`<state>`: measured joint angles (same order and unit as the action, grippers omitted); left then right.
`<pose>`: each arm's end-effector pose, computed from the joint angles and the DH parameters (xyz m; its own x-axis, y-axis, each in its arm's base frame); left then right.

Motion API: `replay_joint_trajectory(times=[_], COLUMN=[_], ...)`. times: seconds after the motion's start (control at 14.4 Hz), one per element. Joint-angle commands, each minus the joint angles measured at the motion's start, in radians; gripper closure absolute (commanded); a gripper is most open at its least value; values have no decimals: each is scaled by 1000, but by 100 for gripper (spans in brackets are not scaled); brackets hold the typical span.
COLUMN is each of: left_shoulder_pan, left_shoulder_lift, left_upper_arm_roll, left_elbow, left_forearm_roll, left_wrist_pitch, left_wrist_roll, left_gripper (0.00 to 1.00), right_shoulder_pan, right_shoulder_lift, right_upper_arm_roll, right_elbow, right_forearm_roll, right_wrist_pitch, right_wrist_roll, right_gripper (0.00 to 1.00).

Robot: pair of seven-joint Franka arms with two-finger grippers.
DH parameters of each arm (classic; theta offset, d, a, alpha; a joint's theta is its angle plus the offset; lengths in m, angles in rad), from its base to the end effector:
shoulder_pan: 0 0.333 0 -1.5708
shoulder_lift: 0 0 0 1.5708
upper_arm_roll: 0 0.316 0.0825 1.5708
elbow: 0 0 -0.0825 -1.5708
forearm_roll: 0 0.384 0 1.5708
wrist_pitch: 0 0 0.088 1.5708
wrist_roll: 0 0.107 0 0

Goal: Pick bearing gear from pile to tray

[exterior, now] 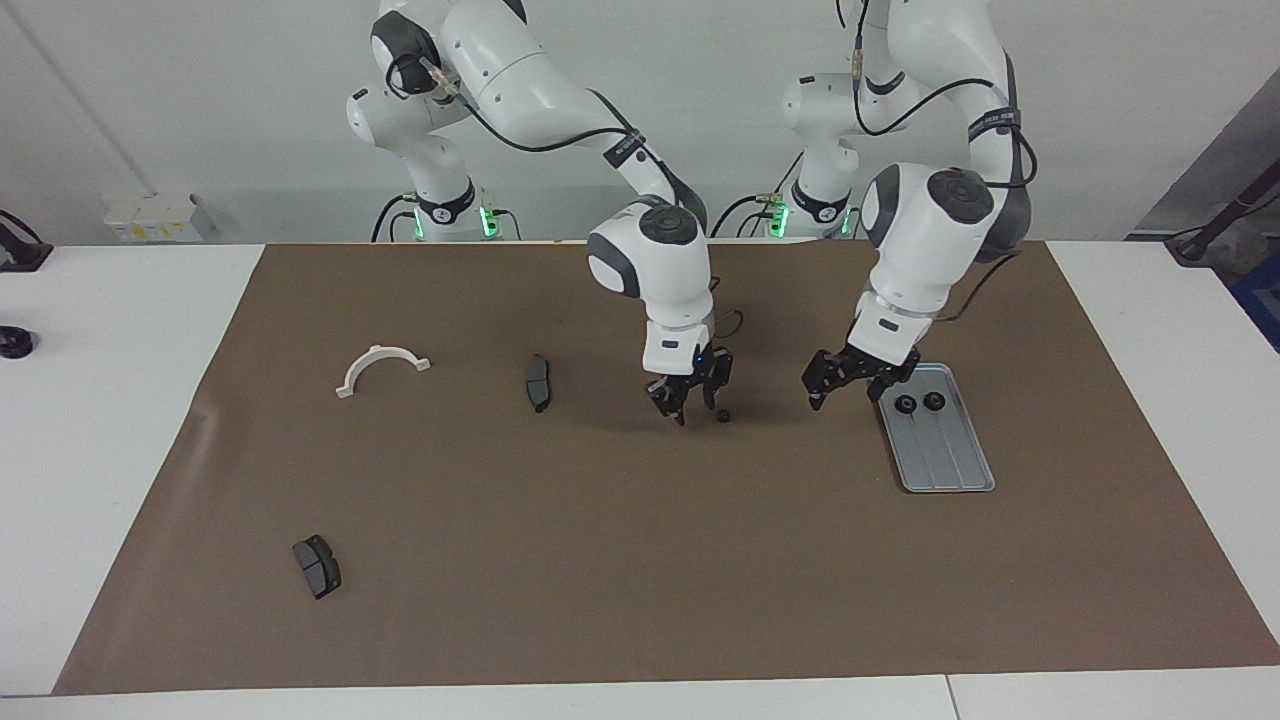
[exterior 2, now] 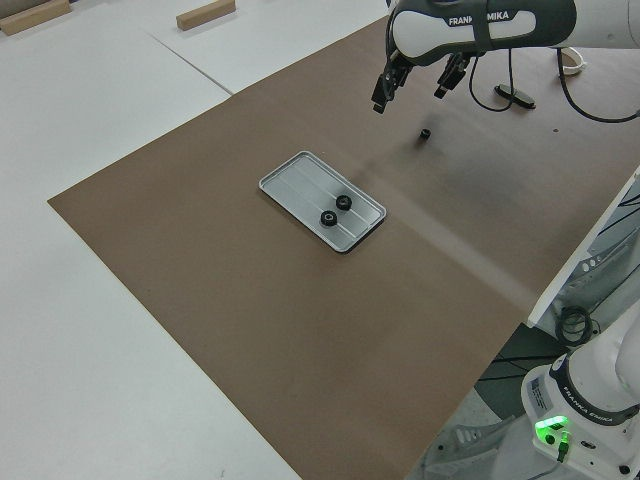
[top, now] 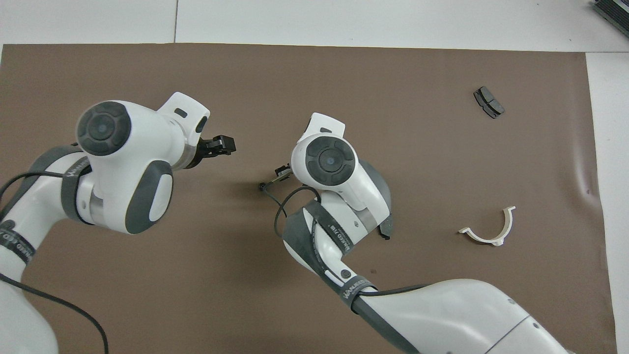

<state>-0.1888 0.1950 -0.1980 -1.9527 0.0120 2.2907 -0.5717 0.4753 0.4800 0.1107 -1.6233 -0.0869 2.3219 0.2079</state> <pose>0.5678 -0.2260 0.3956 0.9763 0.1875 0.1079 0.1766 -0.9789 0.1028 0.5905 0.3775 0.3676 0.8947 0.3886 0.2200 0.4028 -0.9150 -0.0219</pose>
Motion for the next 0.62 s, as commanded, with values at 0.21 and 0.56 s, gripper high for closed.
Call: replay_joint_trajectory(times=[0.21, 0.56], left_shoulder_pan=[-173, -201], left_shoulder_lift=[107, 98], left_upper_arm_roll=[17, 15], left_elbow=[-18, -107], left_forearm_roll=[128, 131], left_wrist_pitch=[76, 141], left_wrist_roll=[-334, -408], left_gripper=[23, 43], right_shoulder_pan=[-234, -418], right_shoulder_lift=[-165, -277], right_upper_arm_roll=[17, 15], right_elbow=[-15, -16], right_forearm_roll=[96, 122], right_wrist_pitch=[-209, -379], right_wrist_roll=[-223, -288], right_gripper=[43, 42])
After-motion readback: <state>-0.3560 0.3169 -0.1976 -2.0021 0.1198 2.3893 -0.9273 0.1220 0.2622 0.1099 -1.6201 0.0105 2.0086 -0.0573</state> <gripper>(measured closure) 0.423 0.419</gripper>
